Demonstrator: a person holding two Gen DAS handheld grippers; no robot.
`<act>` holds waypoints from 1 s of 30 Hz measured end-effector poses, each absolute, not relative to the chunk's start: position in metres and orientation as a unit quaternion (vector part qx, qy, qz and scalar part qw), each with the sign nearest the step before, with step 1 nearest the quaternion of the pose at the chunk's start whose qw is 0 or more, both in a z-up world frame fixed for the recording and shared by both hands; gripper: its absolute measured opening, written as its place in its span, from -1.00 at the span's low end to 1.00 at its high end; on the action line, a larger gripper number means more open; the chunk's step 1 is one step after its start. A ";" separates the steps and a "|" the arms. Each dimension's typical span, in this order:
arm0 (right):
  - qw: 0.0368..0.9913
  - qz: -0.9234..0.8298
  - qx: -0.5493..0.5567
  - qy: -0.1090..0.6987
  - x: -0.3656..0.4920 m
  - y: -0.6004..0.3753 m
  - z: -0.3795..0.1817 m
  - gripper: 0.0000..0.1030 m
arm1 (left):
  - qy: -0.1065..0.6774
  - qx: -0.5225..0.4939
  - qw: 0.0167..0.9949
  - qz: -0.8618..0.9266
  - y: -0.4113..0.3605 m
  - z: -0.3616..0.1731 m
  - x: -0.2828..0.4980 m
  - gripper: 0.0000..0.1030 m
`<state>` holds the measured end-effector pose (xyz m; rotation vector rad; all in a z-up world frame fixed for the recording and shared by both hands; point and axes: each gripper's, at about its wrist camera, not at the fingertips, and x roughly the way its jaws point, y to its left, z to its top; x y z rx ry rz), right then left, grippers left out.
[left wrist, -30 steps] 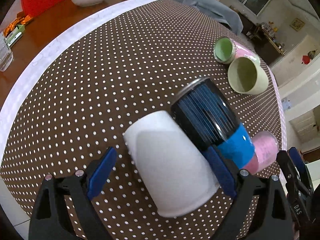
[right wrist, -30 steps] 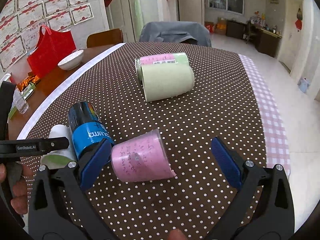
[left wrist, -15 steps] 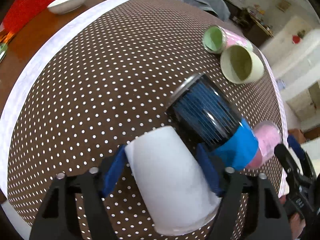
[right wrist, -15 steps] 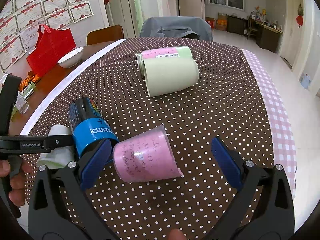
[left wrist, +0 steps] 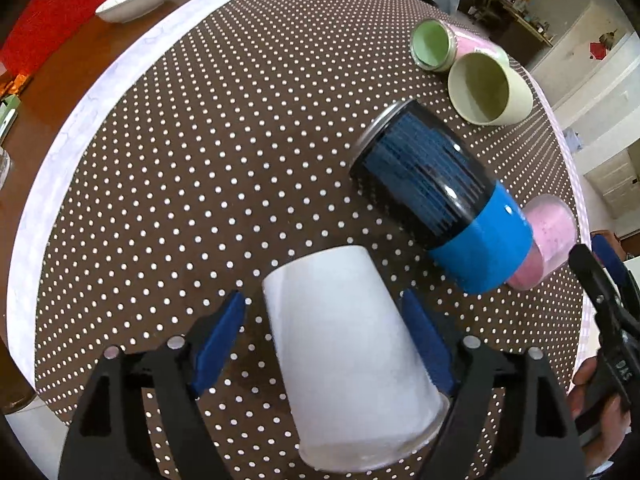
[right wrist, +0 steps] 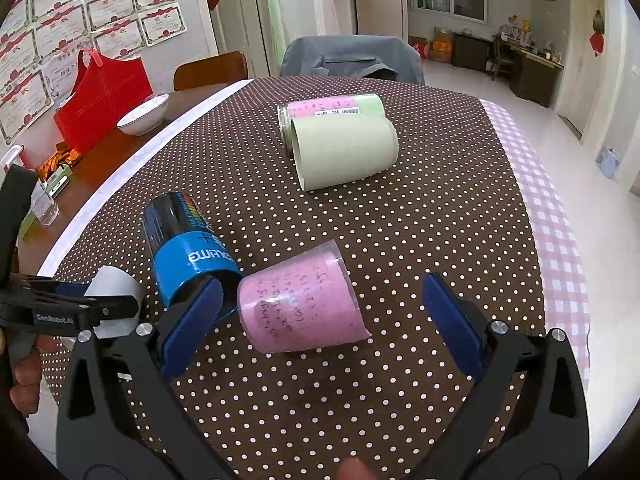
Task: Flip cup upside down
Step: 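Close the left gripper on the white paper cup and lift it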
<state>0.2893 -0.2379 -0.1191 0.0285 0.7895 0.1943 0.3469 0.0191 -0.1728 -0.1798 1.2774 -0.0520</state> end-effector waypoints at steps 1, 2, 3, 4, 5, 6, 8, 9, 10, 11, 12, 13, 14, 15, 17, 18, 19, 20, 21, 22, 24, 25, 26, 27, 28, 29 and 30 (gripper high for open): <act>0.918 0.095 0.014 0.384 0.288 -0.238 -0.119 0.90 | 0.595 -0.083 0.799 -0.029 0.019 -0.177 0.346 0.54; 0.919 0.094 0.014 0.383 0.287 -0.238 -0.119 0.90 | 0.596 -0.083 0.798 -0.036 0.017 -0.182 0.346 0.48; 0.919 0.093 0.013 0.383 0.284 -0.238 -0.118 0.90 | 0.598 -0.079 0.796 -0.048 0.012 -0.185 0.347 0.43; 0.919 0.091 0.013 0.382 0.282 -0.238 -0.118 0.90 | 0.594 -0.069 0.800 -0.049 0.008 -0.185 0.346 0.36; 0.920 0.089 0.014 0.381 0.280 -0.239 -0.117 0.90 | 0.592 -0.061 0.802 -0.057 0.003 -0.184 0.346 0.20; 0.921 0.086 0.015 0.380 0.278 -0.240 -0.116 0.90 | 0.592 -0.060 0.800 -0.072 -0.001 -0.183 0.346 0.18; 0.922 0.081 0.017 0.377 0.273 -0.243 -0.115 0.90 | 0.586 -0.051 0.805 -0.083 -0.012 -0.181 0.342 0.16; 0.923 0.078 0.018 0.376 0.270 -0.245 -0.114 0.90 | 0.580 -0.045 0.809 -0.088 -0.016 -0.178 0.340 0.15; 0.924 0.076 0.020 0.373 0.266 -0.246 -0.113 0.90 | 0.577 -0.045 0.810 -0.093 -0.019 -0.177 0.338 0.15; 0.926 0.074 0.022 0.371 0.262 -0.247 -0.112 0.90 | 0.573 -0.047 0.812 -0.100 -0.024 -0.174 0.335 0.15; 0.927 0.072 0.023 0.368 0.258 -0.249 -0.111 0.90 | 0.569 -0.047 0.814 -0.105 -0.030 -0.172 0.331 0.14; 0.928 0.070 0.023 0.365 0.254 -0.250 -0.109 0.90 | 0.566 -0.047 0.816 -0.109 -0.033 -0.171 0.327 0.14; 0.929 0.069 0.024 0.362 0.250 -0.251 -0.108 0.90 | 0.563 -0.048 0.817 -0.114 -0.034 -0.169 0.321 0.14; 0.931 0.066 0.025 0.357 0.244 -0.253 -0.107 0.90 | 0.559 -0.049 0.819 -0.121 -0.027 -0.173 0.309 0.14; 0.934 0.061 0.028 0.350 0.233 -0.256 -0.105 0.90 | 0.552 -0.051 0.821 -0.137 -0.034 -0.167 0.298 0.14; 0.936 0.057 0.031 0.346 0.226 -0.260 -0.104 0.90 | 0.548 -0.053 0.822 -0.147 -0.039 -0.164 0.291 0.14; 0.937 0.054 0.033 0.343 0.220 -0.262 -0.104 0.90 | 0.545 -0.054 0.822 -0.155 -0.046 -0.159 0.295 0.14; 0.938 0.051 0.034 0.340 0.215 -0.265 -0.104 0.90 | 0.541 -0.053 0.823 -0.165 -0.054 -0.154 0.291 0.14; 0.940 0.046 0.036 0.337 0.209 -0.268 -0.104 0.90 | 0.539 -0.051 0.823 -0.173 -0.059 -0.153 0.288 0.14; 0.941 0.039 0.039 0.334 0.202 -0.273 -0.104 0.90 | 0.536 -0.049 0.822 -0.183 -0.069 -0.152 0.285 0.14; 0.943 0.028 0.048 0.328 0.192 -0.283 -0.105 0.90 | 0.535 -0.045 0.820 -0.199 -0.087 -0.155 0.274 0.14; 0.944 0.021 0.052 0.325 0.186 -0.289 -0.105 0.90 | 0.534 -0.039 0.819 -0.206 -0.100 -0.157 0.273 0.14; 0.945 0.014 0.056 0.322 0.181 -0.294 -0.106 0.90 | 0.533 -0.037 0.819 -0.210 -0.107 -0.159 0.273 0.14; 0.946 0.010 0.058 0.320 0.177 -0.298 -0.106 0.90 | 0.534 -0.034 0.817 -0.214 -0.114 -0.162 0.273 0.14; 0.946 0.006 0.062 0.318 0.173 -0.303 -0.108 0.90 | 0.534 -0.032 0.816 -0.219 -0.125 -0.166 0.273 0.14; 0.946 0.003 0.064 0.317 0.170 -0.306 -0.108 0.90 | 0.533 -0.029 0.816 -0.219 -0.129 -0.169 0.272 0.15; 0.947 0.000 0.066 0.315 0.167 -0.308 -0.109 0.90 | 0.531 -0.025 0.818 -0.219 -0.137 -0.171 0.268 0.15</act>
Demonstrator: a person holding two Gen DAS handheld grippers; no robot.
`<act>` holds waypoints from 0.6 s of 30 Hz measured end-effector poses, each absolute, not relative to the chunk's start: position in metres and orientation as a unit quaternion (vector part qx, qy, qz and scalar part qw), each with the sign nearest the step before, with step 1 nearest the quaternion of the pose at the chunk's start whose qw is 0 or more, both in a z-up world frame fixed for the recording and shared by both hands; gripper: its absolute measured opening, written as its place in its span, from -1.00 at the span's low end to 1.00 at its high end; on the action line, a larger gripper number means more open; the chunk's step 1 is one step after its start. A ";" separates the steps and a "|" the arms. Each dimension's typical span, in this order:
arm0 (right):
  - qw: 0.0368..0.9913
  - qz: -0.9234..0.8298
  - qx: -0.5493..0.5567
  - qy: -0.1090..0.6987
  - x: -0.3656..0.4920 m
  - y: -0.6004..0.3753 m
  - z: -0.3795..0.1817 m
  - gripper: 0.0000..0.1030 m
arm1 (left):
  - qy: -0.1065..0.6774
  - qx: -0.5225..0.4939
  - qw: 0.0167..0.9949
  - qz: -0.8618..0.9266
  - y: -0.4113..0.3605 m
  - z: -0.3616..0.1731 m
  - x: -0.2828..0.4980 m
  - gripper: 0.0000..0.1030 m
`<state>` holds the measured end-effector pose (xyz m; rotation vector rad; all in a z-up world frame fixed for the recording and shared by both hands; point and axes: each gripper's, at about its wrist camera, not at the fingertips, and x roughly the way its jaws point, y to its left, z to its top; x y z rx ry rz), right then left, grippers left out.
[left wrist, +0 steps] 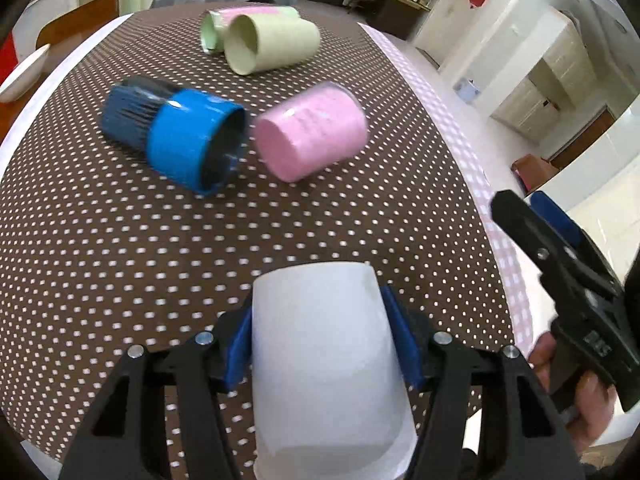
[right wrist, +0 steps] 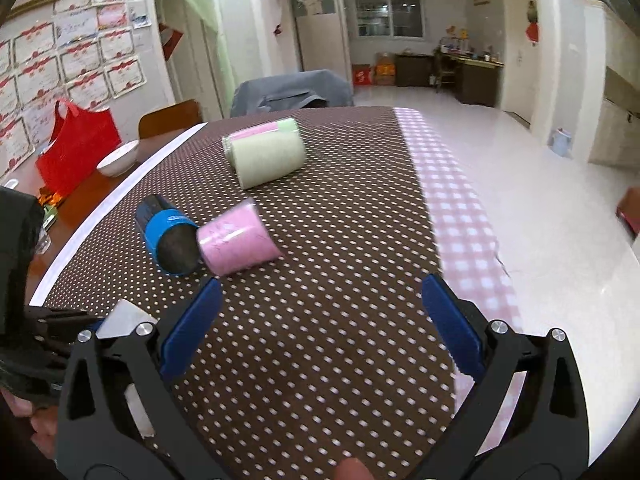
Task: Flip cup upside down
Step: 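Close the left gripper on the white paper cup and lift it, then lower the white cup to the table and open the left gripper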
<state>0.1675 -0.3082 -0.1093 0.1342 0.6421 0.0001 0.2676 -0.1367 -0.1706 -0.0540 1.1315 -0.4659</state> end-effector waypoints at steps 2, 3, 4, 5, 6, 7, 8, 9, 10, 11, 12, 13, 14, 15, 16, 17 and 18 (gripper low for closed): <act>0.947 -0.003 0.068 0.313 0.162 -0.312 -0.111 0.90 | 0.525 -0.020 0.823 -0.214 -0.143 -0.175 0.264 0.15; 0.948 -0.003 0.068 0.312 0.160 -0.313 -0.112 0.90 | 0.524 -0.020 0.825 -0.211 -0.148 -0.177 0.265 0.15; 0.948 -0.002 0.069 0.312 0.159 -0.313 -0.113 0.90 | 0.523 -0.021 0.826 -0.208 -0.155 -0.181 0.268 0.15; 0.947 -0.001 0.070 0.312 0.158 -0.313 -0.114 0.90 | 0.522 -0.021 0.828 -0.203 -0.152 -0.181 0.266 0.16; 0.947 0.002 0.072 0.313 0.157 -0.313 -0.115 0.90 | 0.522 -0.019 0.830 -0.196 -0.155 -0.182 0.264 0.20; 0.947 0.003 0.073 0.313 0.154 -0.314 -0.116 0.90 | 0.522 -0.015 0.832 -0.188 -0.156 -0.183 0.270 0.38; 0.947 0.005 0.074 0.313 0.153 -0.314 -0.117 0.90 | 0.520 -0.012 0.835 -0.181 -0.154 -0.180 0.267 0.46; 0.947 0.007 0.075 0.314 0.152 -0.313 -0.117 0.90 | 0.516 -0.011 0.838 -0.176 -0.153 -0.179 0.266 0.47; 0.946 0.009 0.079 0.315 0.151 -0.313 -0.117 0.90 | 0.511 -0.011 0.841 -0.175 -0.152 -0.178 0.264 0.49; 0.945 0.011 0.082 0.315 0.151 -0.313 -0.118 0.90 | 0.509 -0.011 0.843 -0.174 -0.152 -0.176 0.263 0.51; 0.945 0.013 0.085 0.316 0.150 -0.313 -0.118 0.90 | 0.506 -0.011 0.845 -0.174 -0.150 -0.175 0.263 0.52; 0.944 0.016 0.089 0.317 0.150 -0.312 -0.117 0.90 | 0.499 -0.011 0.849 -0.172 -0.148 -0.171 0.259 0.53; 0.944 0.017 0.090 0.317 0.149 -0.311 -0.117 0.90 | 0.494 -0.011 0.853 -0.170 -0.147 -0.168 0.257 0.53; 0.944 0.020 0.091 0.317 0.148 -0.310 -0.116 0.90 | 0.490 -0.011 0.855 -0.169 -0.137 -0.163 0.253 0.53; 0.944 0.022 0.093 0.317 0.147 -0.309 -0.115 0.90 | 0.484 -0.011 0.859 -0.167 -0.128 -0.158 0.249 0.53; 0.944 0.024 0.094 0.316 0.146 -0.308 -0.114 0.90 | 0.479 -0.012 0.862 -0.167 -0.120 -0.154 0.244 0.53; 0.944 0.026 0.094 0.315 0.146 -0.306 -0.113 0.90 | 0.473 -0.014 0.865 -0.166 -0.117 -0.150 0.239 0.53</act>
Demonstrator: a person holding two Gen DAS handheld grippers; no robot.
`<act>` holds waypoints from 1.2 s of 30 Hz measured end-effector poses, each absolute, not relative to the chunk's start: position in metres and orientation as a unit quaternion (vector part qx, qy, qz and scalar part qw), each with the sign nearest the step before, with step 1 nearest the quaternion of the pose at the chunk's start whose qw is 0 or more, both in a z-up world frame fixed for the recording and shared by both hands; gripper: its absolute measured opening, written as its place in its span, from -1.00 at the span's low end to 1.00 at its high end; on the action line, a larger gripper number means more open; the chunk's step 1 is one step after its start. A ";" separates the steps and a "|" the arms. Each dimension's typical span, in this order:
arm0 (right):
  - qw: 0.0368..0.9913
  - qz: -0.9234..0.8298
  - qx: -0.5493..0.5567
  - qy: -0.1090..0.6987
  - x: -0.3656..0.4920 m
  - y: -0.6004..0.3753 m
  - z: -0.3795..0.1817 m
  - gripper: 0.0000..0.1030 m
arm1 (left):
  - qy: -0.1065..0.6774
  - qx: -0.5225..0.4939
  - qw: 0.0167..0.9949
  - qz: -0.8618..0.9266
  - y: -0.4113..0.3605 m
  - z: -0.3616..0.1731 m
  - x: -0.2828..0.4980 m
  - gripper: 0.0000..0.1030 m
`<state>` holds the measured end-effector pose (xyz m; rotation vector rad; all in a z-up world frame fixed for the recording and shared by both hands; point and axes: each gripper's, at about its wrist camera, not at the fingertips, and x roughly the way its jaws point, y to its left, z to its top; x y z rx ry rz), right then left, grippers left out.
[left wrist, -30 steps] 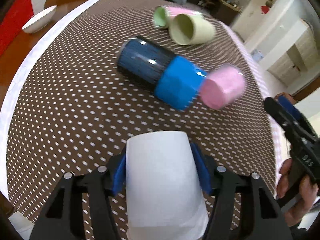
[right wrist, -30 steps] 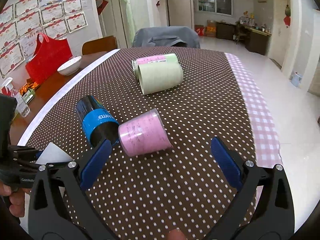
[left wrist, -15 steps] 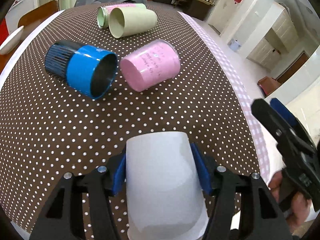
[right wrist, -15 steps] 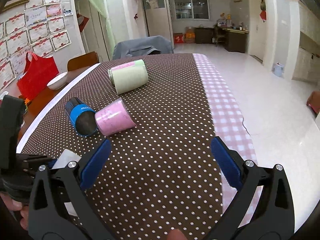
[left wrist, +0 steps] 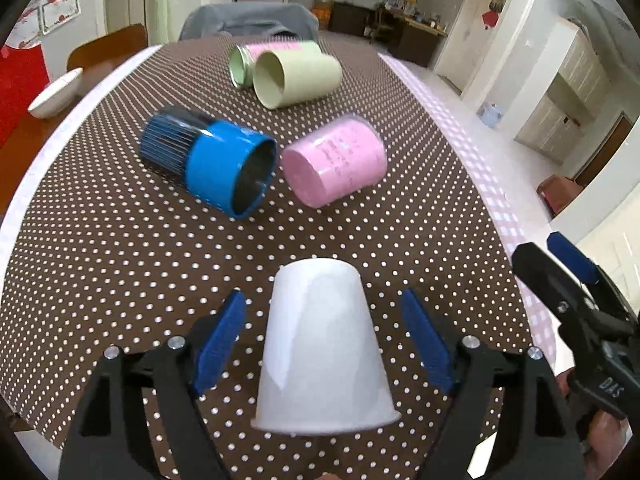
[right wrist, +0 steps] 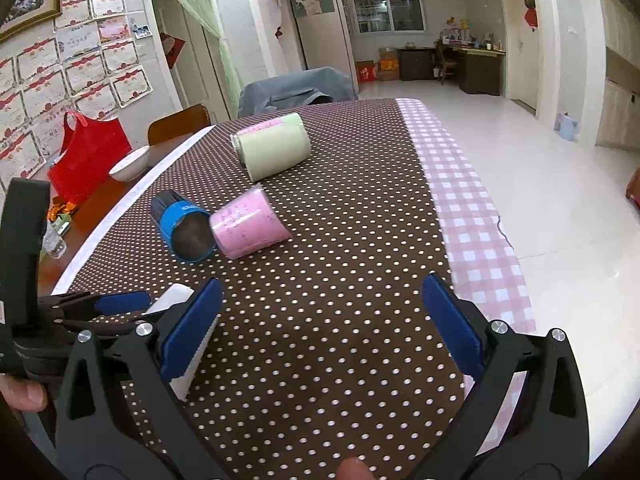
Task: Flip cup upside down
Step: 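Lower the white cup to the table and open the left gripper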
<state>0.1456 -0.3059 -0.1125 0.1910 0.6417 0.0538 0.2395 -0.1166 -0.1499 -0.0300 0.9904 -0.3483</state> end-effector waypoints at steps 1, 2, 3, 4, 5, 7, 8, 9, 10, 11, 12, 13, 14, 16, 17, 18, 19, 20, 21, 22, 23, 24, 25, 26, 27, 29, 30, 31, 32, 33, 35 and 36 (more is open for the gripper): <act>0.945 0.030 0.094 0.313 0.144 -0.304 -0.111 0.90 | 0.468 -0.014 0.868 -0.166 -0.112 -0.149 0.234 0.53; 0.945 0.033 0.094 0.311 0.143 -0.302 -0.109 0.90 | 0.463 -0.014 0.871 -0.165 -0.110 -0.146 0.231 0.53; 0.946 0.036 0.094 0.309 0.141 -0.299 -0.106 0.90 | 0.458 -0.015 0.873 -0.164 -0.107 -0.144 0.227 0.53; 0.947 0.036 0.092 0.306 0.139 -0.296 -0.105 0.90 | 0.452 -0.016 0.877 -0.164 -0.104 -0.139 0.222 0.53; 0.948 0.037 0.091 0.304 0.137 -0.295 -0.103 0.90 | 0.446 -0.017 0.879 -0.164 -0.102 -0.135 0.217 0.53; 0.949 0.041 0.091 0.299 0.132 -0.290 -0.098 0.90 | 0.434 -0.018 0.886 -0.162 -0.096 -0.126 0.205 0.53; 0.950 0.043 0.092 0.296 0.131 -0.289 -0.096 0.90 | 0.427 -0.018 0.890 -0.160 -0.092 -0.122 0.200 0.53; 0.950 0.044 0.093 0.294 0.130 -0.287 -0.094 0.90 | 0.421 -0.019 0.893 -0.158 -0.089 -0.118 0.194 0.53; 0.952 0.044 0.091 0.290 0.127 -0.285 -0.091 0.90 | 0.414 -0.021 0.897 -0.157 -0.085 -0.113 0.188 0.53; 0.953 0.044 0.091 0.287 0.126 -0.283 -0.089 0.90 | 0.408 -0.023 0.899 -0.156 -0.081 -0.110 0.184 0.53; 0.953 0.046 0.091 0.285 0.124 -0.282 -0.086 0.90 | 0.404 -0.024 0.901 -0.155 -0.079 -0.107 0.180 0.53; 0.954 0.048 0.092 0.282 0.123 -0.281 -0.084 0.90 | 0.397 -0.026 0.904 -0.154 -0.075 -0.103 0.175 0.53; 0.954 0.049 0.093 0.279 0.122 -0.280 -0.081 0.90 | 0.391 -0.027 0.907 -0.151 -0.072 -0.101 0.172 0.53; 0.956 0.051 0.090 0.273 0.119 -0.277 -0.076 0.90 | 0.379 -0.030 0.914 -0.145 -0.065 -0.093 0.161 0.53; 0.957 0.051 0.089 0.271 0.117 -0.275 -0.074 0.90 | 0.373 -0.032 0.917 -0.141 -0.061 -0.091 0.158 0.53; 0.958 0.053 0.088 0.268 0.116 -0.274 -0.071 0.90 | 0.368 -0.033 0.919 -0.139 -0.058 -0.090 0.159 0.53; 0.959 0.054 0.085 0.265 0.114 -0.272 -0.068 0.90 | 0.362 -0.035 0.922 -0.134 -0.054 -0.088 0.155 0.53; 0.959 0.055 0.084 0.264 0.113 -0.270 -0.066 0.90 | 0.356 -0.036 0.924 -0.131 -0.051 -0.084 0.150 0.53; 0.960 0.057 0.083 0.263 0.113 -0.269 -0.065 0.90 | 0.352 -0.036 0.927 -0.128 -0.048 -0.081 0.145 0.53; 0.959 0.061 0.083 0.263 0.112 -0.267 -0.063 0.90 | 0.345 -0.036 0.930 -0.124 -0.044 -0.078 0.141 0.53; 0.959 0.065 0.084 0.263 0.111 -0.266 -0.062 0.90 | 0.340 -0.035 0.932 -0.120 -0.041 -0.075 0.137 0.53; 0.958 0.069 0.084 0.264 0.111 -0.265 -0.061 0.90 | 0.335 -0.035 0.934 -0.116 -0.039 -0.073 0.135 0.53; 0.958 0.070 0.083 0.265 0.112 -0.263 -0.061 0.90 | 0.331 -0.037 0.936 -0.112 -0.035 -0.072 0.133 0.53; 0.958 0.070 0.081 0.266 0.112 -0.261 -0.060 0.90 | 0.328 -0.038 0.937 -0.110 -0.033 -0.070 0.131 0.53; 0.957 0.071 0.078 0.268 0.113 -0.259 -0.060 0.90 | 0.326 -0.040 0.938 -0.108 -0.030 -0.068 0.128 0.53; 0.957 0.075 0.076 0.270 0.113 -0.256 -0.060 0.90 | 0.322 -0.045 0.940 -0.104 -0.023 -0.067 0.125 0.53; 0.957 0.075 0.074 0.270 0.112 -0.255 -0.060 0.90 | 0.321 -0.045 0.940 -0.102 -0.022 -0.067 0.126 0.53; 0.958 0.074 0.072 0.269 0.112 -0.254 -0.060 0.90 | 0.320 -0.046 0.941 -0.101 -0.020 -0.067 0.125 0.53; 0.958 0.075 0.070 0.269 0.111 -0.253 -0.060 0.90 | 0.319 -0.047 0.941 -0.100 -0.018 -0.067 0.124 0.53; 0.957 0.077 0.071 0.270 0.111 -0.252 -0.060 0.90 | 0.319 -0.047 0.942 -0.098 -0.017 -0.068 0.124 0.53; 0.956 0.080 0.071 0.272 0.112 -0.250 -0.060 0.90 | 0.315 -0.046 0.943 -0.094 -0.015 -0.069 0.122 0.53; 0.956 0.080 0.068 0.274 0.113 -0.249 -0.061 0.90 | 0.313 -0.045 0.944 -0.092 -0.014 -0.069 0.122 0.53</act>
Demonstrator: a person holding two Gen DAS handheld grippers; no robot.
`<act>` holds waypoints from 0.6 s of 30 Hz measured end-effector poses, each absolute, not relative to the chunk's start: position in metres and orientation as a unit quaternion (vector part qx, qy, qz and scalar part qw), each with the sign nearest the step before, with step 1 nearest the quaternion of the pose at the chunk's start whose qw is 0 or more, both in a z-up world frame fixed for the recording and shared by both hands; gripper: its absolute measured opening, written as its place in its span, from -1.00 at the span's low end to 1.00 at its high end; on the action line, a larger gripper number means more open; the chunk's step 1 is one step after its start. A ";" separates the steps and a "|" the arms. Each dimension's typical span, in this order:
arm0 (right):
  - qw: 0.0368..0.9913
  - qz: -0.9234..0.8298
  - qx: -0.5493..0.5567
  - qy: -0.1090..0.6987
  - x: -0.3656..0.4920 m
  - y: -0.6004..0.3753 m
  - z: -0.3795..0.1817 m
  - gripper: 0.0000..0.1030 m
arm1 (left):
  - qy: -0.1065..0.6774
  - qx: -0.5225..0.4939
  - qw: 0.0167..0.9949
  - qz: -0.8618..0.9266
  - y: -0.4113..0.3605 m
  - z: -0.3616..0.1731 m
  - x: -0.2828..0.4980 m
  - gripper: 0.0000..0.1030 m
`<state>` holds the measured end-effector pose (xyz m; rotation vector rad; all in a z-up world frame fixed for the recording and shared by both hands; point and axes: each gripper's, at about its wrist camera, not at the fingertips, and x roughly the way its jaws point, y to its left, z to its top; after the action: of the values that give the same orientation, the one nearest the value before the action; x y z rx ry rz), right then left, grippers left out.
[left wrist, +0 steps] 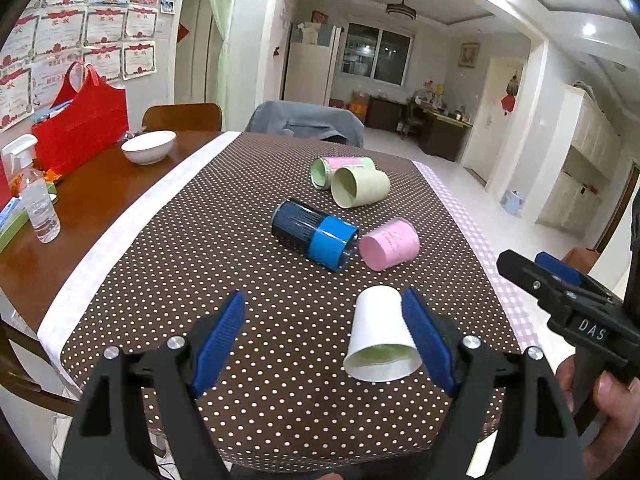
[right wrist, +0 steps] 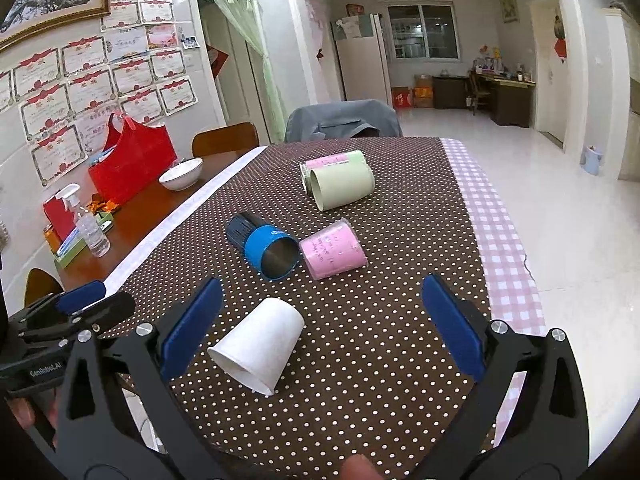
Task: Flip cup upside down
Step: 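Lower the white cup to the table and open the left gripper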
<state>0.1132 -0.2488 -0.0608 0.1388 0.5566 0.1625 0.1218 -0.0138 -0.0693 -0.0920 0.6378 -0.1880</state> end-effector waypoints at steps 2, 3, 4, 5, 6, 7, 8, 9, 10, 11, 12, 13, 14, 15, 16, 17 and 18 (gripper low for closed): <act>0.954 0.084 0.067 0.281 0.115 -0.247 -0.062 0.90 | 0.308 -0.043 0.946 -0.087 -0.011 -0.070 0.121 0.53; 0.951 0.090 0.068 0.288 0.117 -0.246 -0.064 0.90 | 0.306 -0.043 0.947 -0.085 -0.010 -0.070 0.121 0.53; 0.950 0.091 0.069 0.292 0.119 -0.245 -0.065 0.90 | 0.303 -0.042 0.949 -0.081 -0.008 -0.071 0.121 0.53; 0.949 0.091 0.067 0.294 0.120 -0.243 -0.066 0.90 | 0.301 -0.041 0.949 -0.079 -0.007 -0.071 0.120 0.53; 0.949 0.091 0.065 0.296 0.120 -0.241 -0.066 0.90 | 0.299 -0.039 0.950 -0.076 -0.006 -0.072 0.120 0.53; 0.948 0.091 0.060 0.299 0.122 -0.239 -0.067 0.90 | 0.297 -0.037 0.952 -0.071 -0.004 -0.072 0.120 0.53; 0.947 0.093 0.058 0.300 0.123 -0.237 -0.068 0.90 | 0.295 -0.036 0.952 -0.068 -0.003 -0.072 0.121 0.53; 0.947 0.096 0.057 0.303 0.124 -0.236 -0.068 0.90 | 0.293 -0.036 0.953 -0.066 -0.001 -0.072 0.121 0.53; 0.946 0.098 0.055 0.306 0.126 -0.234 -0.069 0.90 | 0.291 -0.035 0.954 -0.063 0.001 -0.073 0.122 0.53; 0.945 0.099 0.054 0.308 0.128 -0.232 -0.070 0.90 | 0.291 -0.035 0.954 -0.061 0.002 -0.074 0.122 0.53; 0.944 0.100 0.052 0.311 0.130 -0.231 -0.070 0.90 | 0.290 -0.034 0.955 -0.058 0.004 -0.074 0.123 0.53; 0.942 0.102 0.050 0.316 0.134 -0.230 -0.072 0.90 | 0.290 -0.032 0.955 -0.054 0.005 -0.076 0.123 0.53; 0.941 0.102 0.049 0.320 0.137 -0.229 -0.073 0.90 | 0.289 -0.030 0.956 -0.050 0.008 -0.077 0.125 0.53; 0.939 0.104 0.047 0.324 0.140 -0.228 -0.074 0.90 | 0.288 -0.031 0.956 -0.047 0.009 -0.077 0.125 0.53; 0.937 0.107 0.047 0.330 0.144 -0.227 -0.075 0.90 | 0.287 -0.033 0.956 -0.045 0.012 -0.078 0.126 0.53; 0.935 0.109 0.049 0.334 0.147 -0.227 -0.077 0.90 | 0.286 -0.035 0.957 -0.043 0.015 -0.079 0.127 0.53; 0.933 0.109 0.052 0.339 0.150 -0.227 -0.078 0.90 | 0.285 -0.035 0.957 -0.041 0.016 -0.080 0.128 0.53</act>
<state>0.1497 -0.2266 -0.0775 0.1054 0.6934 0.2237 0.1278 0.0162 -0.0797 -0.0707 0.5785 -0.0839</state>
